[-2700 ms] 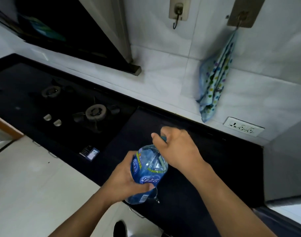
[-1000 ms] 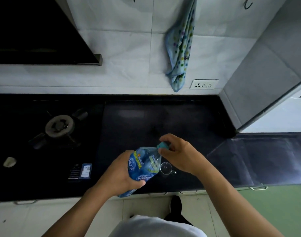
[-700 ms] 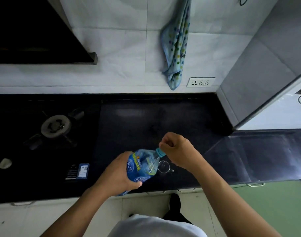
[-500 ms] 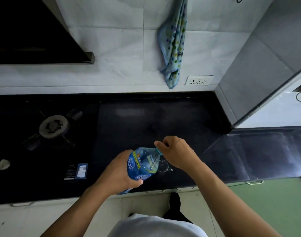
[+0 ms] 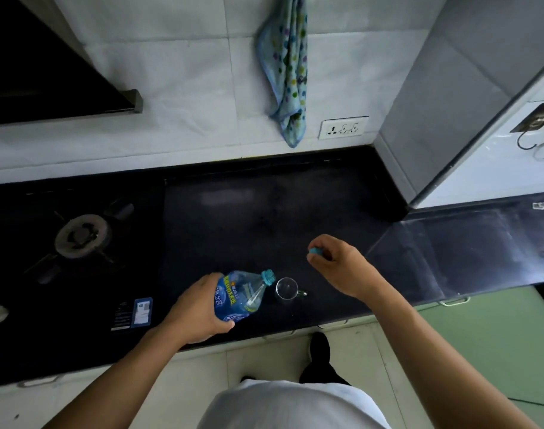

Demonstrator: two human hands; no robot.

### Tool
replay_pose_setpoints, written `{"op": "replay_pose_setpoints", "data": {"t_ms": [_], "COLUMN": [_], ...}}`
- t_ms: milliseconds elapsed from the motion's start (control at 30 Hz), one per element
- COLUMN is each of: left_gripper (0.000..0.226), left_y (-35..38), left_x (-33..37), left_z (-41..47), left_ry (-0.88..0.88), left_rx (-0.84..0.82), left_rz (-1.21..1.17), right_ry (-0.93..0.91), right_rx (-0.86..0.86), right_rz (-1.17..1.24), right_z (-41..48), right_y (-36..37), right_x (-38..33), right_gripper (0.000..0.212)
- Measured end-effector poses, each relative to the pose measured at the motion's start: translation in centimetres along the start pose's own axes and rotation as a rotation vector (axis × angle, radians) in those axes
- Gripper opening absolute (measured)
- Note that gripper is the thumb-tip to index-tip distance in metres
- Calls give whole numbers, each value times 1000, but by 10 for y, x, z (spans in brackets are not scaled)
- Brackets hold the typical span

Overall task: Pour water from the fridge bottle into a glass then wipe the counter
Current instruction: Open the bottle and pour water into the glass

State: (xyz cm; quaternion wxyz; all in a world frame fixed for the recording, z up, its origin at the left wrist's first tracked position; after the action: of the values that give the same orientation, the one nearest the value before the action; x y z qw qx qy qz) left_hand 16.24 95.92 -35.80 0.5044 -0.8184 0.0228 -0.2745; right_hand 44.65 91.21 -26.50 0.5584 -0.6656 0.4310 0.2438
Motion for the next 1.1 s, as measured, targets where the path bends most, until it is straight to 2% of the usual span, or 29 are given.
{"op": "replay_pose_setpoints", "data": {"t_ms": [200,500,1100], "left_gripper": [98,94,82], "left_y": [12,31,41], "left_x": [1,12,17], "left_z": [19,33,32], "left_ry": [1,2,-20], "left_rx": [-40,-116,-171], "left_rz": [194,268,392], "right_ry": [45,147,192], "right_rx": [-3,52,-1], "right_rz": [-23,13,57], "right_z": [-10,-16,-19], "right_y": [10,13,24], "right_x": [25,57,81], "right_gripper": [5,18,15]}}
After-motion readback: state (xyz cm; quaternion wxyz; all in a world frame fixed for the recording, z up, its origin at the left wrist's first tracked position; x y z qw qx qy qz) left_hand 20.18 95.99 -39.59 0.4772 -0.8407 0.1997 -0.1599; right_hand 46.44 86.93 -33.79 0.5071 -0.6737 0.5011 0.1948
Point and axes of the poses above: each hand's wrist, its own z-axis towards the middle knuckle, its own y-axis out of the palm, x = y × z, the point moved 9 cm from there along z, towards the middle knuckle, and after that the axes turned 8 degrees about z, right-handed, at the moved point
